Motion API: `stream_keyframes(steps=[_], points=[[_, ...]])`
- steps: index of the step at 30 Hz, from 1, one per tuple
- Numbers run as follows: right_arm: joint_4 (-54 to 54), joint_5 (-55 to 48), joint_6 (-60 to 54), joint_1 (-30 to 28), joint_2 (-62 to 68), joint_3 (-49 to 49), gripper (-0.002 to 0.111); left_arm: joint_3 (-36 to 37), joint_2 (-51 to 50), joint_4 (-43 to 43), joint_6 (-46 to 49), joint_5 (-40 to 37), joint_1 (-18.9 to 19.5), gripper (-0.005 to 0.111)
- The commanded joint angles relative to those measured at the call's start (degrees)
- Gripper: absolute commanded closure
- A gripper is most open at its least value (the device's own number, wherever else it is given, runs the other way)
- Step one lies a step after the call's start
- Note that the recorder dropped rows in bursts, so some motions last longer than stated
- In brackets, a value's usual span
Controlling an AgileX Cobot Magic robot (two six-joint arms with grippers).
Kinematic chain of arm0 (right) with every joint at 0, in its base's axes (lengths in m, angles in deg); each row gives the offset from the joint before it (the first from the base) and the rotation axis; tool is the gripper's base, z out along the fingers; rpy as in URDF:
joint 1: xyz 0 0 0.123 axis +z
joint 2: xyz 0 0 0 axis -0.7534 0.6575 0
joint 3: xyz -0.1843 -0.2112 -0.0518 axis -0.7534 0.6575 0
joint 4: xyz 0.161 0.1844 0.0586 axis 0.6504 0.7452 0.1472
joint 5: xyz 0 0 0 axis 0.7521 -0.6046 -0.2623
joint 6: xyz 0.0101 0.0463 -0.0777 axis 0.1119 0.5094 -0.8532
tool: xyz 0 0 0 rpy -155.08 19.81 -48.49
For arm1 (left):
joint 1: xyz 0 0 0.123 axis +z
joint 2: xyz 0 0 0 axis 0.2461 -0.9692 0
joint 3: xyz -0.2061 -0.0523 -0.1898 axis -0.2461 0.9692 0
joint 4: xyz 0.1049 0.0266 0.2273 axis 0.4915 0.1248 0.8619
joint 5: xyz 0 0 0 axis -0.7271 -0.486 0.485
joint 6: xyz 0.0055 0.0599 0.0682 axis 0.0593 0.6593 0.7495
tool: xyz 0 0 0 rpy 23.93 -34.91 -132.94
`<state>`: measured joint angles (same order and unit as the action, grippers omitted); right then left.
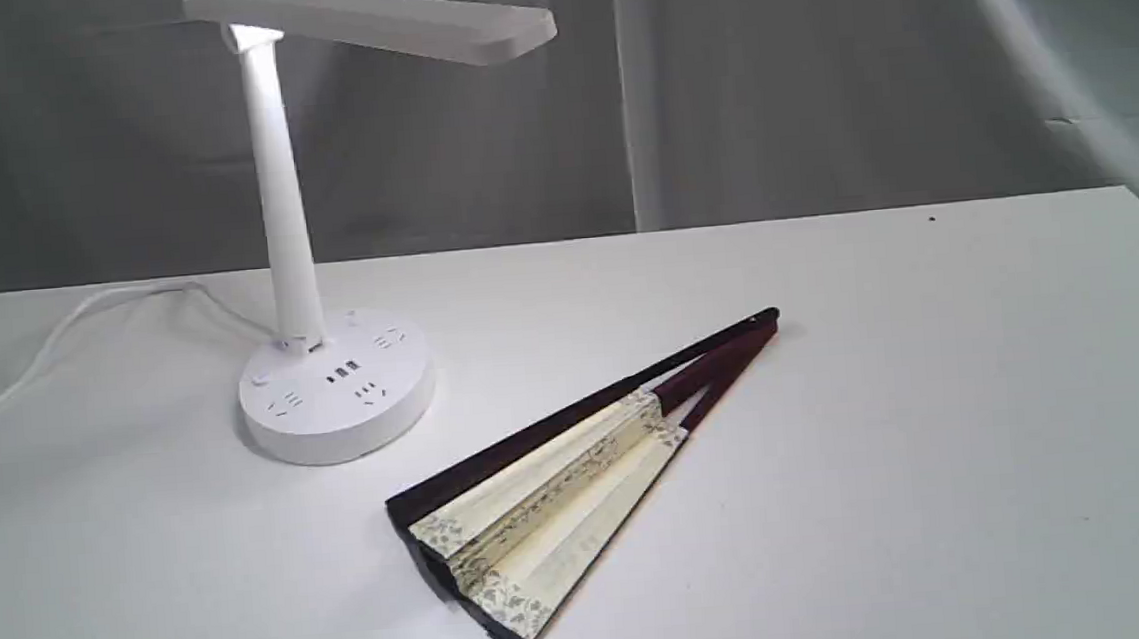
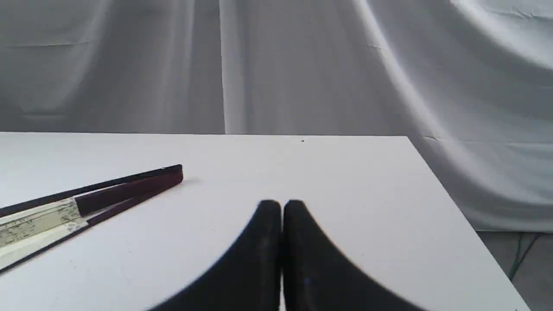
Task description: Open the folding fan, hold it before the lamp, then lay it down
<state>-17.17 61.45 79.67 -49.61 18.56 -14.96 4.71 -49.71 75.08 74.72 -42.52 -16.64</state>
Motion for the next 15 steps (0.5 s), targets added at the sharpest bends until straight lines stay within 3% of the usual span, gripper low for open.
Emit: stream_keyframes(steps=[1, 6, 15], points=[[0.64, 3.55, 0.0, 0.08, -0.29, 0.16, 0.108, 0.29, 0.18, -1.67, -0.38, 0.4, 0.16, 0.107], [0.99, 5.64, -0.8, 0.08, -0.29, 0.16, 0.108, 0.29, 0.18, -5.54, -0.47, 0.77, 0.16, 0.107], [5.34, 3.97, -0.79, 0.08, -0.29, -6.11, 0.108, -11.59, 0.18, -6.13, -1.3, -10.68, 0.16, 0.107]])
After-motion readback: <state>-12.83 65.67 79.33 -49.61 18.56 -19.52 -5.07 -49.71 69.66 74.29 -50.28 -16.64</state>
